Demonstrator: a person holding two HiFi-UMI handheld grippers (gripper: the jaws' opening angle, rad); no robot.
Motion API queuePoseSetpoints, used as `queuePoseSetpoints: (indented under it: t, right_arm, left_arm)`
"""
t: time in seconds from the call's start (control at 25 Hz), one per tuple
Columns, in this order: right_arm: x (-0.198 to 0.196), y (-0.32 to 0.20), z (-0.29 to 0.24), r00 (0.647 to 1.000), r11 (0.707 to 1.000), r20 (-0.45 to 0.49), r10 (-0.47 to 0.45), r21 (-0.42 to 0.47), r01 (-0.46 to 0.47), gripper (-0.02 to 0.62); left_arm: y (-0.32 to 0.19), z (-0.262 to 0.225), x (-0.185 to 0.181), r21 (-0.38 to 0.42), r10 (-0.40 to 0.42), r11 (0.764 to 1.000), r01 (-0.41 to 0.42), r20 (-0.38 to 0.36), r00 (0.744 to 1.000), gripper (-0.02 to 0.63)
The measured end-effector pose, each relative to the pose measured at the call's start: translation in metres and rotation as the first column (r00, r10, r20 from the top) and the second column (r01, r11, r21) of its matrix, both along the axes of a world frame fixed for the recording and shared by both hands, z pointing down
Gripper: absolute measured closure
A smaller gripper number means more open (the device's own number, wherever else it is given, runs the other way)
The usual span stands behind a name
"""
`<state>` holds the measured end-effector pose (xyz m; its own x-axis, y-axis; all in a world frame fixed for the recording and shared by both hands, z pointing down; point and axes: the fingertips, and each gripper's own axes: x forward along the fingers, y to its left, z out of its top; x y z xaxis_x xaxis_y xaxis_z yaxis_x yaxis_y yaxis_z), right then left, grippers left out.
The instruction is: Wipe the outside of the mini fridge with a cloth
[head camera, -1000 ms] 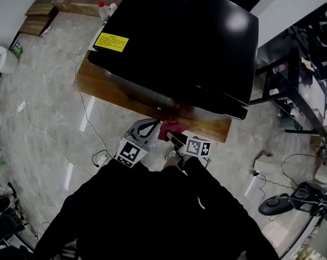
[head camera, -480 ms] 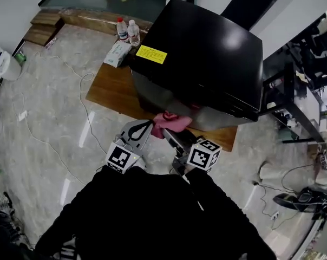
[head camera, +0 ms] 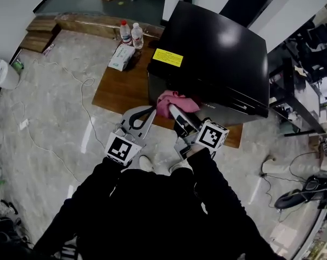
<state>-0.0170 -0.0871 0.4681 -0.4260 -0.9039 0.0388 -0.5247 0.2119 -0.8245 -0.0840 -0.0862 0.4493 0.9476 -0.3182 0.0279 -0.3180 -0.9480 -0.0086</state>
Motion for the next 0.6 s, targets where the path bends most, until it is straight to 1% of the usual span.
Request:
queuePoseSetpoints:
  t: [0.08, 0.16, 0.36, 0.48, 0.52, 0.6]
  right_arm:
    - [0.003, -0.007, 0.001, 0.999, 1.0, 0.051, -0.01, 0.012, 0.009, 0.499]
    - [0.003, -0.012, 0.004, 0.997, 1.0, 0.072, -0.022, 0.014, 0.021, 0.499]
    - [0.005, -0.012, 0.042, 0.996, 0.998, 0.09, -0.01, -0.064, 0.016, 0.499]
    - [0.004, -0.015, 0.069, 0.995, 0.995, 0.098, -0.003, -0.098, 0.013, 0.499]
    - [0.004, -0.015, 0.08, 0.995, 0.993, 0.103, 0.001, -0.118, 0.011, 0.499]
    - [0.007, -0.013, 0.11, 0.995, 0.983, 0.101, 0.019, -0.185, 0.0, 0.499]
  left_arm:
    - [-0.004, 0.001, 0.004, 0.0, 0.008, 1.0, -0.008, -0.01, 1.0, 0.603]
    - [-0.006, 0.007, 0.009, 0.0, 0.019, 1.0, -0.019, -0.006, 1.0, 0.603]
    - [-0.003, 0.036, 0.022, -0.015, 0.049, 0.999, -0.048, 0.02, 0.999, 0.603]
    - [-0.003, 0.066, 0.028, -0.056, 0.057, 0.997, -0.053, 0.058, 0.997, 0.603]
    - [-0.004, 0.076, 0.03, -0.066, 0.058, 0.996, -0.054, 0.066, 0.996, 0.603]
    - [-0.006, 0.096, 0.033, -0.081, 0.061, 0.995, -0.055, 0.082, 0.995, 0.603]
